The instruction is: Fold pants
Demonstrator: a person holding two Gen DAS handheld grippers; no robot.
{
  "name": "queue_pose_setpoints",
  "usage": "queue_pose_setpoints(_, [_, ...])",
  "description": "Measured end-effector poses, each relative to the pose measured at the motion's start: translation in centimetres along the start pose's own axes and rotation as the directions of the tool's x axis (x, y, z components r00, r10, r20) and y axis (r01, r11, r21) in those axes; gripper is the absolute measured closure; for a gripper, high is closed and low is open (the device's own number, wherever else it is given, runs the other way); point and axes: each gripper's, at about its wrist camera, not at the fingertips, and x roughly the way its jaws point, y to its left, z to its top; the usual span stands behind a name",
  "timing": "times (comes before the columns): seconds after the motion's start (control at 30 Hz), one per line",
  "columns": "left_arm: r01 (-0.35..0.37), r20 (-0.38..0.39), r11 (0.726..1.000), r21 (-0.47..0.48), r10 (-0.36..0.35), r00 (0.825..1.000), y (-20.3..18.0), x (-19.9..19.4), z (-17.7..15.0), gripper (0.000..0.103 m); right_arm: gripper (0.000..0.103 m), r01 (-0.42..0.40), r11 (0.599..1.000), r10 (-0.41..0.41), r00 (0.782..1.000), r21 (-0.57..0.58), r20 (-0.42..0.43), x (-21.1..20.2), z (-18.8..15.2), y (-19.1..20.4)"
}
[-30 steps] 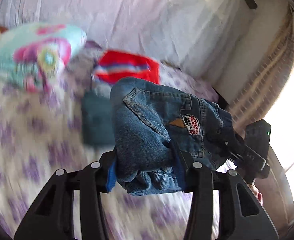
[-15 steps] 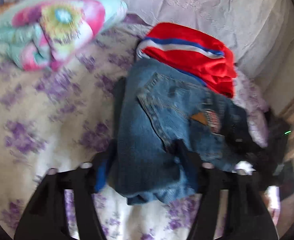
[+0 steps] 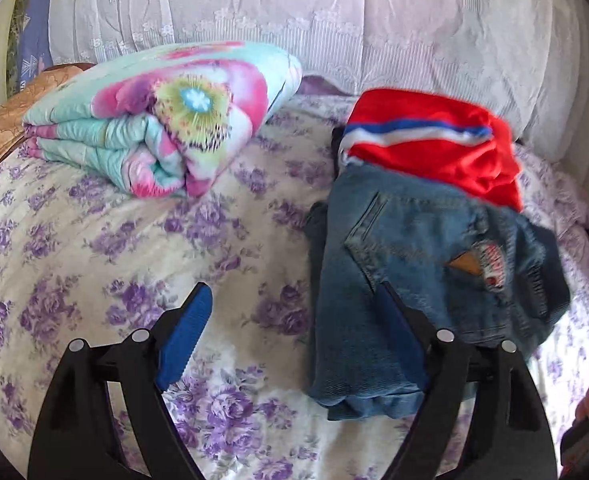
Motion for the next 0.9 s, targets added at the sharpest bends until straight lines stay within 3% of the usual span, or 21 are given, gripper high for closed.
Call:
queue_pose_setpoints(0.07, [-0.038, 0.02, 0.999, 0.033, 0.037, 0.999, -0.5, 0.2, -0.1, 0.017, 0.02, 0.056, 0.997, -0.061, 0.994, -0.054, -0.089, 2.3, -1.2, 1.0])
queue_pose_setpoints(0.1, [-0.067, 0.035, 0.996, 0.054, 0.065, 0.997, -0.8, 0.2, -0.1, 0.014, 0.019, 0.08, 0.994, -0.091, 0.981, -0.071, -0.172, 4.5, -2.3, 1.1])
queue_pose_setpoints(0.2, [-0.098, 0.056, 0.992, 0.082, 0.093, 0.994, -1.2, 0.4, -0.4, 0.01, 0.007, 0.034, 0.997, -0.018, 0.974, 0.069, -0.226, 6.7, -3.6, -1.3])
queue_pose_setpoints(0.27, [-0.109, 0.066, 0.991, 0.08, 0.104, 0.992, -1.3, 0.6, -0.6, 0.009, 0.007, -0.021, 0.987, 0.063, 0.961, 0.157, -0.268, 7.2, -3.3, -2.5])
queue_pose_setpoints(0.47, [-0.131, 0.084, 0.986, 0.099, 0.123, 0.989, -1.5, 0.1, -0.7, 0.01, 0.007, -0.026, 0.984, 0.062, 0.977, 0.178, -0.202, 6.2, -3.5, -2.2])
queue_pose_setpoints(0.7, [-0.114, 0.114, 0.988, 0.107, 0.102, 0.988, -1.9, -2.7, -1.8, 0.011, 0.006, 0.015, 0.991, -0.001, 0.995, 0.135, -0.105, 0.1, -4.5, -0.1])
queue_pose_setpoints(0.9, [-0.09, 0.158, 0.986, 0.142, 0.067, 0.985, -2.7, -7.1, -4.8, 0.01, 0.005, 0.025, 0.99, -0.014, 0.996, 0.137, -0.086, -5.3, -6.5, 1.4])
